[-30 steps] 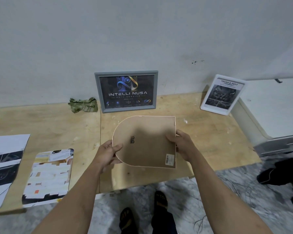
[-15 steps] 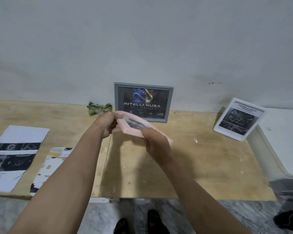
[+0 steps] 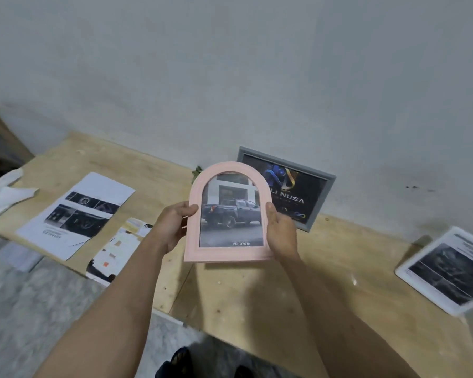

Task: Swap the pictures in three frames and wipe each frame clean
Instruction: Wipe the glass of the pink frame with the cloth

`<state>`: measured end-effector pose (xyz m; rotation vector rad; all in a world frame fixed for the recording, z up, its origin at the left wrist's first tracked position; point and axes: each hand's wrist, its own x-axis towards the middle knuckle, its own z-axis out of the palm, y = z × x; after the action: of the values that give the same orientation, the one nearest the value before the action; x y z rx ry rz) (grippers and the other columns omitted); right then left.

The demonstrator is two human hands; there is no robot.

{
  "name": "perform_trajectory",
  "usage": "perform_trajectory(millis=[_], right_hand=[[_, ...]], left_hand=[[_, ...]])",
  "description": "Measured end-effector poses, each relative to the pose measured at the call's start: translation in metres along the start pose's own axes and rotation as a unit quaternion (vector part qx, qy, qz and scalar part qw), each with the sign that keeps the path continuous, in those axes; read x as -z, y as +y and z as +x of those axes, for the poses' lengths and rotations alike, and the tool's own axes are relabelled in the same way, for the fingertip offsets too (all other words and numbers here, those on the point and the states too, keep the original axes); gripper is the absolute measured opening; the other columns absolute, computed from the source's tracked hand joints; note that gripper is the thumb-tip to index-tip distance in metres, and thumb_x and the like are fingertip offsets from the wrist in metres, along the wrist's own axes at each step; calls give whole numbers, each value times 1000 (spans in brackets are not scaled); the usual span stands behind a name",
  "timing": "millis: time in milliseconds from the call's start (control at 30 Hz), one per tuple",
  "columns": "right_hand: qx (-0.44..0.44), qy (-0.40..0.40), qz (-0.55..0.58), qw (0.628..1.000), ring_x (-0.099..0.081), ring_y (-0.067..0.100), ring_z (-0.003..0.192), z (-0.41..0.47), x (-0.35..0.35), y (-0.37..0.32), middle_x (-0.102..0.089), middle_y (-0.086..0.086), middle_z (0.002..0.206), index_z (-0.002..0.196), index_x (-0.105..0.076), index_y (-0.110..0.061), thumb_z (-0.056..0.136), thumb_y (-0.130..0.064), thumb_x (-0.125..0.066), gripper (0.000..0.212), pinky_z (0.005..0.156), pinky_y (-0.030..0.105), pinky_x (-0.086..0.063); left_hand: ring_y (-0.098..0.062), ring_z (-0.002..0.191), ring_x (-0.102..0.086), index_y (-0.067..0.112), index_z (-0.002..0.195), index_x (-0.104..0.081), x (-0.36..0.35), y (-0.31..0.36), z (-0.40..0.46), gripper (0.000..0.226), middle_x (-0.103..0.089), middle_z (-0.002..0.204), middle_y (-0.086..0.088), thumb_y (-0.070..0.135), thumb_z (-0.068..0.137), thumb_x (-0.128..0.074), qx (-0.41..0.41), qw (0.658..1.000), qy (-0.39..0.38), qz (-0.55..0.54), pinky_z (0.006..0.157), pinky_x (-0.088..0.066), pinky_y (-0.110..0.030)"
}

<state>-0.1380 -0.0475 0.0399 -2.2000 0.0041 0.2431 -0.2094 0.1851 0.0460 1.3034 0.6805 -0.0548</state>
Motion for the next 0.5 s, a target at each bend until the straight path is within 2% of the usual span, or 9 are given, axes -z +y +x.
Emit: perform_trajectory(millis=[100, 233, 333, 433, 500], right_hand=[[7, -2, -9, 1000, -57, 31, 78, 10, -39, -11, -61, 7, 77, 71, -54, -16, 98, -58, -23, 59, 73, 39, -44], [4, -64, 27, 998, -58, 25, 74, 34, -95, -20, -62, 1, 75, 65, -56, -21, 92, -66, -29, 59, 78, 43, -50], [-8, -137, 50, 989, -64, 22, 85, 65, -136, -38, -69, 0, 90, 87, -67, -22, 88, -69, -32, 59, 82, 41, -53], [34, -134, 5, 990, -57, 22, 86, 108, -170, -66, -63, 2, 92, 91, -59, -19, 96, -45, -39, 34, 74, 33, -43], [84, -112, -93, 986, -55, 23, 89, 141, -191, -79, -60, 3, 96, 100, -59, -16, 92, -31, -48, 20, 72, 31, -41]], left_hand=[[-24, 80, -68, 13, 103, -65, 20, -9, 6, 16, -74, 88, -5, 24, 101, -53, -3, 997, 41, -67, 78, -55, -38], [-27, 85, -69, 14, 111, -60, 61, -17, 26, 18, -71, 99, -10, 26, 104, -49, 19, 991, 82, -102, 82, -56, -45], [-34, 90, -70, 13, 110, -60, 104, -13, 50, 18, -72, 101, -15, 26, 104, -49, 41, 985, 125, -112, 87, -56, -56], [-40, 105, -68, 16, 114, -63, 148, -8, 85, 21, -72, 114, -19, 27, 103, -48, 60, 982, 139, -112, 95, -51, -64], [-38, 100, -67, 16, 109, -63, 172, -4, 106, 19, -71, 108, -18, 27, 103, -49, 68, 981, 144, -107, 95, -51, -61]])
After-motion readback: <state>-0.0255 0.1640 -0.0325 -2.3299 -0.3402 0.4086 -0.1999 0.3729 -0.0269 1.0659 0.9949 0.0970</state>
